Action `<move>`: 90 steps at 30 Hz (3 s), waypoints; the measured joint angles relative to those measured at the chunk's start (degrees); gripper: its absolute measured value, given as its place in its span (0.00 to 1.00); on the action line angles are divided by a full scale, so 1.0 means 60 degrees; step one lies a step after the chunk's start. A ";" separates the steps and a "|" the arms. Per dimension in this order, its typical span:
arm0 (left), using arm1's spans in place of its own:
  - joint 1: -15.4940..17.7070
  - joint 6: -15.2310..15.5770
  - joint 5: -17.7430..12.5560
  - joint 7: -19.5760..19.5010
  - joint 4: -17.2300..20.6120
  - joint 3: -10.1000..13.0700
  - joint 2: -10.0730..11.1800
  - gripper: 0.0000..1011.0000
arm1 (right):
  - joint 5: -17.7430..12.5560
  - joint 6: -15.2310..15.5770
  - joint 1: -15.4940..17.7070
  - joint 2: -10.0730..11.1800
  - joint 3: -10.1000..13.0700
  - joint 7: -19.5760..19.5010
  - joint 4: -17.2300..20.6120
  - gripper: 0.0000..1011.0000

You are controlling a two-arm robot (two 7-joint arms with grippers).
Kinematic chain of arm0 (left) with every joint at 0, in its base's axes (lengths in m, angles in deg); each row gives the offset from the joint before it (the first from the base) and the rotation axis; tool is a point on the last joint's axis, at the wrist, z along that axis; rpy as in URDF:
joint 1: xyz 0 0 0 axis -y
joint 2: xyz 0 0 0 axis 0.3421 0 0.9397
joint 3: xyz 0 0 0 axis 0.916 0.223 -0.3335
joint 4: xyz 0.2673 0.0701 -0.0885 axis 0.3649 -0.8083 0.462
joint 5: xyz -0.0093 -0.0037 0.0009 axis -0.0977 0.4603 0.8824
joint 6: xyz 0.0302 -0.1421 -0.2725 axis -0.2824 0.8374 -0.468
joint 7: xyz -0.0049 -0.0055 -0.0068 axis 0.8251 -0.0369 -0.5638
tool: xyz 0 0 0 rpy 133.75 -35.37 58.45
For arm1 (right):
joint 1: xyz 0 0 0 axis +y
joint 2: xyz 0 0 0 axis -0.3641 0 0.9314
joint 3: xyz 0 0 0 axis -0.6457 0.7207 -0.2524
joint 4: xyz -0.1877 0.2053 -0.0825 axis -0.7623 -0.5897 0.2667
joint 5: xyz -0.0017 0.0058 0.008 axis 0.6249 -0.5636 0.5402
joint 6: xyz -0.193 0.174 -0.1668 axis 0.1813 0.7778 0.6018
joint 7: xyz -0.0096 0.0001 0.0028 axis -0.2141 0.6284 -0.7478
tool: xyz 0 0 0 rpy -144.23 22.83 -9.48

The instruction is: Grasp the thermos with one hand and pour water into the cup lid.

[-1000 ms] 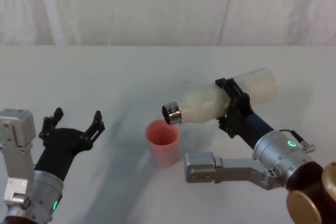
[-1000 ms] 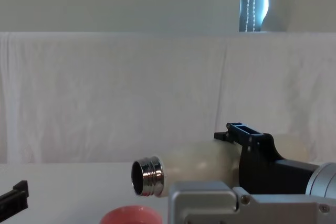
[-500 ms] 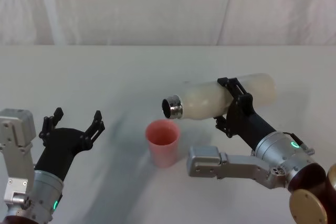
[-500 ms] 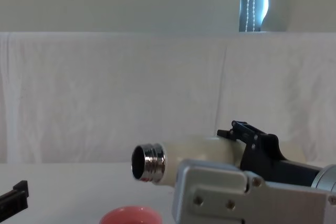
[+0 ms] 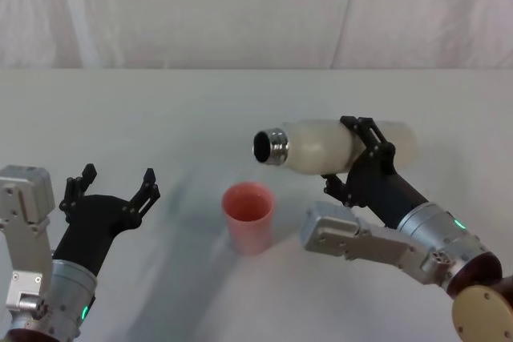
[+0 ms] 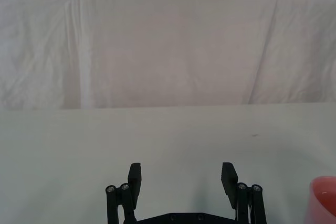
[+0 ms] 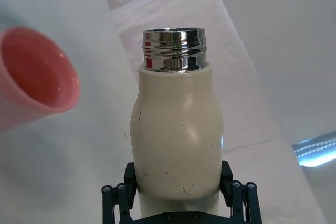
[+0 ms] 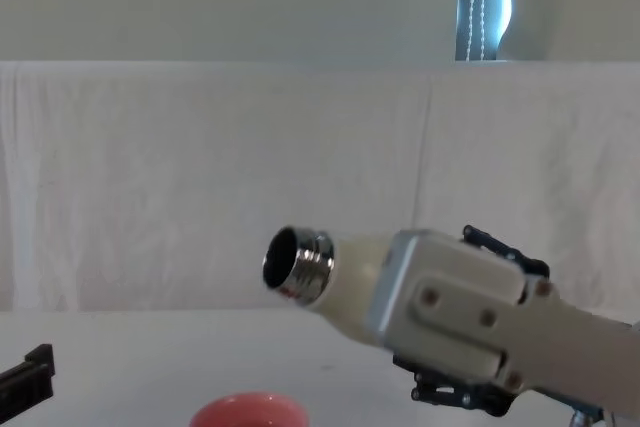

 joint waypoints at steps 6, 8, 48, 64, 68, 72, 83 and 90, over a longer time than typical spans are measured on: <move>0.0000 -0.0001 0.0000 0.0000 0.0000 0.0000 0.0000 0.99 | -0.0837 -0.0335 0.0235 -0.0225 0.0347 -0.0124 -0.0075 0.94; 0.0000 0.0000 0.0000 0.0000 0.0000 0.0000 0.0000 0.99 | -0.1150 -0.0441 0.0316 -0.0310 0.0479 -0.0139 -0.0104 0.94; 0.0000 0.0000 0.0000 0.0000 0.0000 0.0000 0.0001 0.99 | -0.3988 -0.1599 0.1044 -0.1191 0.1631 -0.0174 -0.0451 0.94; 0.0000 -0.0001 0.0000 0.0000 0.0000 0.0000 0.0001 0.99 | -0.4683 -0.1793 0.1133 -0.1402 0.1857 -0.0040 -0.0526 0.94; 0.0000 -0.0001 -0.0001 0.0000 0.0000 0.0000 0.0000 0.99 | -0.5186 -0.1897 0.1197 -0.1559 0.2020 0.0049 -0.0604 0.94; 0.0000 -0.0001 0.0000 0.0000 0.0000 0.0000 0.0000 0.99 | -0.5492 -0.1918 0.1244 -0.1638 0.2108 0.0137 -0.0656 0.94; 0.0000 -0.0001 0.0000 0.0000 0.0000 0.0000 0.0001 0.99 | -0.6587 -0.1988 0.1444 -0.1795 0.2417 0.0494 -0.0757 0.94; 0.0000 -0.0001 0.0000 0.0000 0.0000 0.0000 0.0001 0.99 | -0.7135 -0.1906 0.1577 -0.1881 0.2571 0.0608 -0.0761 0.94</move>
